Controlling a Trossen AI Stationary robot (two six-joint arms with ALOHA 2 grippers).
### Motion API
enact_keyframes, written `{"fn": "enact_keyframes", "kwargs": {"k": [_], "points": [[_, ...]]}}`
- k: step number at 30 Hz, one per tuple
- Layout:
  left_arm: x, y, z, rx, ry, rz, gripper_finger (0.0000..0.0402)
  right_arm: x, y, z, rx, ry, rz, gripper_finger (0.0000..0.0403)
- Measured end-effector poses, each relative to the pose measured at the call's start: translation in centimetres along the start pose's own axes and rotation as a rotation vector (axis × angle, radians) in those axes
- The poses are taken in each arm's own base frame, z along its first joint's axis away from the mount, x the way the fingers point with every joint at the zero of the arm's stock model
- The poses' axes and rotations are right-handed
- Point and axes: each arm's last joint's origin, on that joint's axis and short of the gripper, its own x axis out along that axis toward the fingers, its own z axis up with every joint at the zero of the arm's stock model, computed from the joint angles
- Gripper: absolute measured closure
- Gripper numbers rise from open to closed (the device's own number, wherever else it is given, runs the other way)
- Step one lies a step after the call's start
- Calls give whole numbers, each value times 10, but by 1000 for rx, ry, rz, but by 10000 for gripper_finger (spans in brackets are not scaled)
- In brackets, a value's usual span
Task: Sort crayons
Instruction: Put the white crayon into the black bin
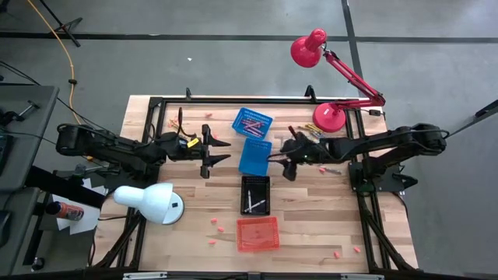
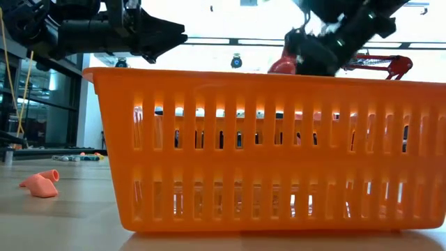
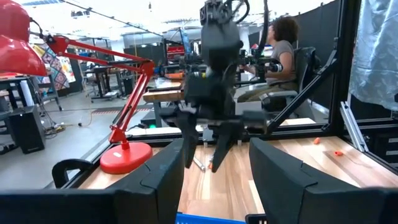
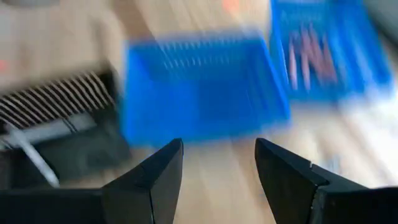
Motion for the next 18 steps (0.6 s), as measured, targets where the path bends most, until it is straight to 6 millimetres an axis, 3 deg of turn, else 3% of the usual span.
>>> {"fn": "enact_keyframes", "kwargs": {"k": [6,12,18], "points": [[0,0,0,-16,2,0,232,-4,-10,-36,287,347,-177,206],[0,1,0,-23,1,26,232,-9,-22,-59,562,386,-461,206],[0,1,0,-24,3,26,232,-15,-33,-99,805,403,-730,206]]}}
